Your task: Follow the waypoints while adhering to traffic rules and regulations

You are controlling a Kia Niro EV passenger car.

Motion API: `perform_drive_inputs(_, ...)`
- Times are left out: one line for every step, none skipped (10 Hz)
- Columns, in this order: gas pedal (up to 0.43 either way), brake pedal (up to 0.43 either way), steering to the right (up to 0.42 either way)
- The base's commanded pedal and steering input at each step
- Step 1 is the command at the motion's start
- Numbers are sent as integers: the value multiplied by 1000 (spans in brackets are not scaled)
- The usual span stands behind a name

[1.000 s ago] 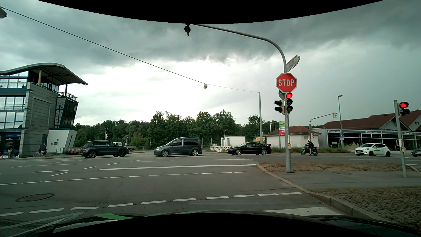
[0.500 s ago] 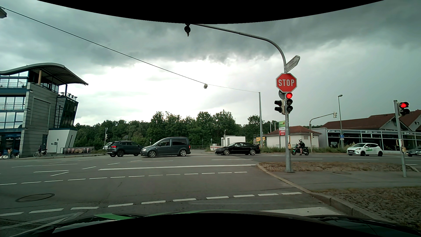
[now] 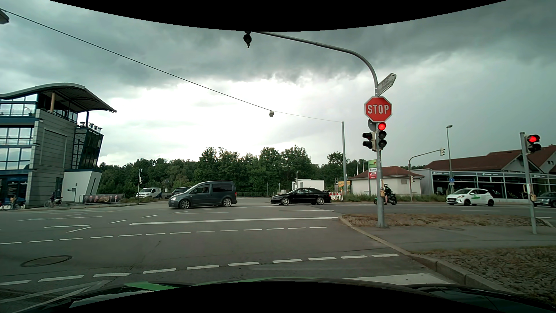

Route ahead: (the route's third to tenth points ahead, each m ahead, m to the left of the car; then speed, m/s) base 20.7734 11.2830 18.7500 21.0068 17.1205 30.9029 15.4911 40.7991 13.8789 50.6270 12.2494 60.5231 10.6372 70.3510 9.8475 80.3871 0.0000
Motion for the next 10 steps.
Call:
perform_drive_inputs(0, 329, -95)
perform_drive_inputs(0, 329, -95)
perform_drive_inputs(0, 323, -94)
perform_drive_inputs(0, 329, -95)
perform_drive_inputs(0, 323, -95)
perform_drive_inputs(0, 323, -95)
perform_drive_inputs(0, 323, -95)
perform_drive_inputs(0, 323, -95)
perform_drive_inputs(0, 329, -95)
perform_drive_inputs(0, 329, -94)
